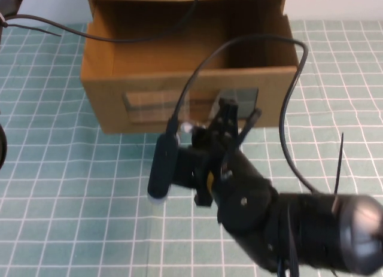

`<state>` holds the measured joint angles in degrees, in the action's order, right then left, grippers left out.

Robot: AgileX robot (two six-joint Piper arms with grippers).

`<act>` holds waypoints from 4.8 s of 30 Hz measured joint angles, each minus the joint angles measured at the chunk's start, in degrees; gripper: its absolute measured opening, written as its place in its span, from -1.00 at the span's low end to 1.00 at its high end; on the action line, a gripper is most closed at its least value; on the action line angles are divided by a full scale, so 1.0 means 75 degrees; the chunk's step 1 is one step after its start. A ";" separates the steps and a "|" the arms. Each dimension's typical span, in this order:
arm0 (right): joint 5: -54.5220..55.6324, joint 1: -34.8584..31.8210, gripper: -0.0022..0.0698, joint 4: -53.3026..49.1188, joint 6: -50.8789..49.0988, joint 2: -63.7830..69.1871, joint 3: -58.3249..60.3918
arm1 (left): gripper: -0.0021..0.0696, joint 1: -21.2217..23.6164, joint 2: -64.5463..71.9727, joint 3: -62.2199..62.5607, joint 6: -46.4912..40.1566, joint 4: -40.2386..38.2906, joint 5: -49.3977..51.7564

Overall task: Open the shoe box
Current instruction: 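Pull the top drawer of the cardboard box fully open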

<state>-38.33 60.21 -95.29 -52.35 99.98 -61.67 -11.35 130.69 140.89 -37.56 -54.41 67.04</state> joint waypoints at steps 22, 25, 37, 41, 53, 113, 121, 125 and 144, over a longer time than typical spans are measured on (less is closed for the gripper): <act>-0.0003 0.0833 -0.91 0.0452 -0.0800 -0.0252 0.0701 | -0.96 0.0000 0.0000 0.0000 0.0000 0.0000 0.0000; 0.0094 0.0982 -0.91 0.0469 -0.0971 -0.0252 0.0701 | -0.96 0.0000 0.0000 0.0000 0.0000 0.0014 0.0000; -0.0315 0.1057 -0.83 0.0369 -0.1224 -0.0252 0.0764 | -0.96 0.0000 0.0000 0.0000 0.0000 0.0014 -0.0019; -0.0336 0.1068 -0.41 0.0313 -0.1651 -0.0252 0.0764 | -0.96 0.0000 0.0000 0.0020 -0.0039 0.0014 -0.0019; 0.1705 0.1068 0.46 0.0771 -0.1468 -0.1446 0.0764 | -0.96 0.0000 -0.0478 0.0356 -0.0008 0.0915 0.0396; -0.3334 0.1089 -0.98 0.6541 0.1969 -1.3367 0.3424 | -0.96 0.0022 -1.5720 -1.4587 0.1358 0.5581 -0.2459; -0.3334 0.1089 -0.98 0.6592 0.1969 -1.3367 0.3424 | -0.96 0.0022 -1.5720 -1.5352 0.1358 0.5857 -0.2924; -0.3334 0.1089 -0.98 0.6605 0.1969 -1.3367 0.3424 | -0.96 0.0076 -1.6115 -1.5883 0.1358 0.6046 -0.4603; -0.3334 0.1089 -0.98 0.6622 0.1969 -1.3367 0.3424 | -0.96 0.0310 -1.7503 -1.8984 0.2888 0.6379 -0.6524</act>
<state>-63.33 68.38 -45.62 -37.58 -0.27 -36.00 -9.03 -0.58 -1.49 -15.90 -6.57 18.11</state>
